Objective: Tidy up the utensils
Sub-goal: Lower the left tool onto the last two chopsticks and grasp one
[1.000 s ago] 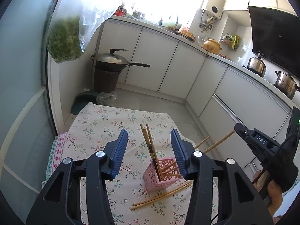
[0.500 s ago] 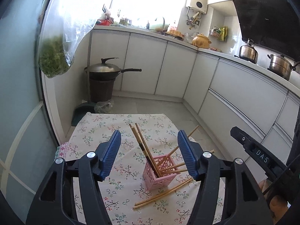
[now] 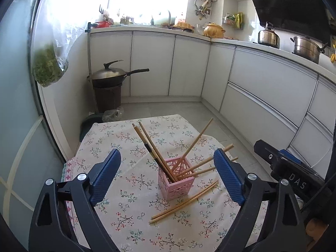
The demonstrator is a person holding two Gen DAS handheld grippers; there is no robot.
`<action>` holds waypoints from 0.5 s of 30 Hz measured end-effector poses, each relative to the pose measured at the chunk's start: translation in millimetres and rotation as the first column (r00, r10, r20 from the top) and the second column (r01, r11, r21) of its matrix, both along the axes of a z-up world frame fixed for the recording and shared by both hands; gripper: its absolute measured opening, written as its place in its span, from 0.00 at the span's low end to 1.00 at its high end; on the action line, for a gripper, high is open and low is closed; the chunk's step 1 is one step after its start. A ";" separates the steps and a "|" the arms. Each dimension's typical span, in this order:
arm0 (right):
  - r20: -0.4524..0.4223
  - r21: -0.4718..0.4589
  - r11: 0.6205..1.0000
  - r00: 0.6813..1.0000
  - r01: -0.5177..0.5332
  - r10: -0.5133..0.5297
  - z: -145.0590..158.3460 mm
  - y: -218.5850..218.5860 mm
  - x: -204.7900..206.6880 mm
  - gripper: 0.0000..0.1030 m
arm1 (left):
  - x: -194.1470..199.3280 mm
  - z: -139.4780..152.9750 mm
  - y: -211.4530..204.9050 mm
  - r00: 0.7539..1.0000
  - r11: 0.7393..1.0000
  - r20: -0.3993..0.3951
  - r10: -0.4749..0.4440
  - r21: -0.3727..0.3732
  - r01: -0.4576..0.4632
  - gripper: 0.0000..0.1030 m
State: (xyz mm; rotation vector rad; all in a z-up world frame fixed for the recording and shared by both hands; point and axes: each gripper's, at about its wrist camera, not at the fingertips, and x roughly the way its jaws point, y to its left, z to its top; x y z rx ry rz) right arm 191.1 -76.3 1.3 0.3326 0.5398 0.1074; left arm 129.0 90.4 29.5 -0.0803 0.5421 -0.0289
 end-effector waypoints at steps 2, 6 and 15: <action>-0.013 0.012 1.000 1.000 0.003 -0.003 -6.6 -6.1 -3.4 0.94 | 1.4 -9.2 -2.6 0.999 0.999 -0.028 -0.043 0.012 0.044 0.93; -0.072 0.038 0.999 0.997 -0.003 0.006 -31.4 -27.6 -19.8 0.93 | 15.9 -48.3 -10.4 0.954 0.971 -0.195 -0.228 0.025 0.237 0.93; -0.258 0.108 0.989 0.964 0.101 -0.071 -123.3 -102.6 -55.5 0.93 | 39.8 -184.3 -41.6 0.663 0.806 -0.568 -0.487 0.000 0.592 0.91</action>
